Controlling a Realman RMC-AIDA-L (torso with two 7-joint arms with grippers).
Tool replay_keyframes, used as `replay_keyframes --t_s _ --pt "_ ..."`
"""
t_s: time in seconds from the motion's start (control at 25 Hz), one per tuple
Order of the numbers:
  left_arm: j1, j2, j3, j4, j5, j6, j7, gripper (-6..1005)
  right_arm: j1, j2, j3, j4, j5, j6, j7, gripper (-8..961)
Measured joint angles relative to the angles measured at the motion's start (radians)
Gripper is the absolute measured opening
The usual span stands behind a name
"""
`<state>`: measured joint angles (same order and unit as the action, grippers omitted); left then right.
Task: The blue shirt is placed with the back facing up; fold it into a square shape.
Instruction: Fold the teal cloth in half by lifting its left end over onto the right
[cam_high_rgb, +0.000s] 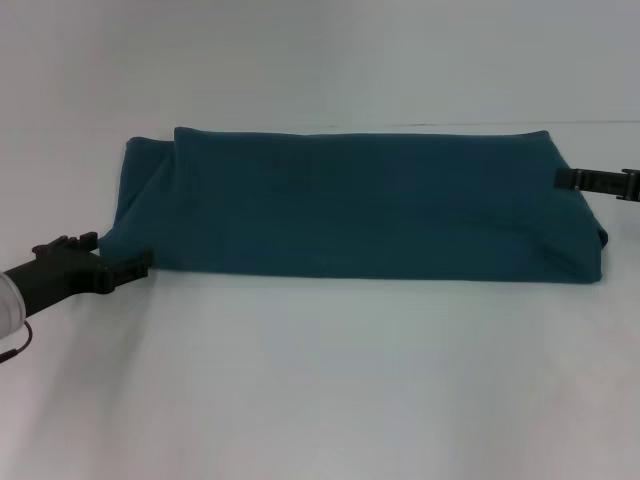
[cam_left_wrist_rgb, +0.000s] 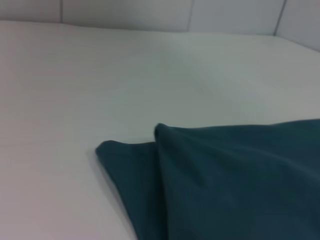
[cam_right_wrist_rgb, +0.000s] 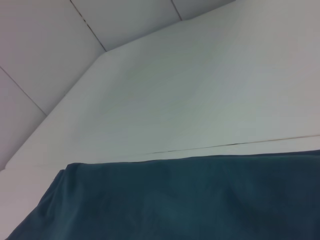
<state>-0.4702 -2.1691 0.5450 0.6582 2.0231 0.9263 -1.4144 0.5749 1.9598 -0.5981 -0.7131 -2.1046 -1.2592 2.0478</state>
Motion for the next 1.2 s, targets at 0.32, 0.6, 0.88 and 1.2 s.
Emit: replay_keyframes --t_s 0.32,0.6,0.88,1.2 --pt "-0.001 -0.002 0.022 -0.006 0.009 -0.047 0.005 904 -0.005 0.004 0.000 0.000 0.000 0.002 0.000 826" --pt "-0.001 -0.002 0.037 -0.006 0.012 -0.038 0.006 903 -0.009 0.005 0.000 0.001 0.000 0.006 0.000 826" --pt "-0.001 -0.002 0.053 -0.002 0.022 -0.037 0.006 903 -0.012 0.006 0.000 0.002 0.000 0.007 0.000 826" --pt "-0.001 -0.002 0.049 0.001 0.024 -0.062 0.001 804 -0.012 0.007 0.000 0.003 0.000 0.009 0.000 825"
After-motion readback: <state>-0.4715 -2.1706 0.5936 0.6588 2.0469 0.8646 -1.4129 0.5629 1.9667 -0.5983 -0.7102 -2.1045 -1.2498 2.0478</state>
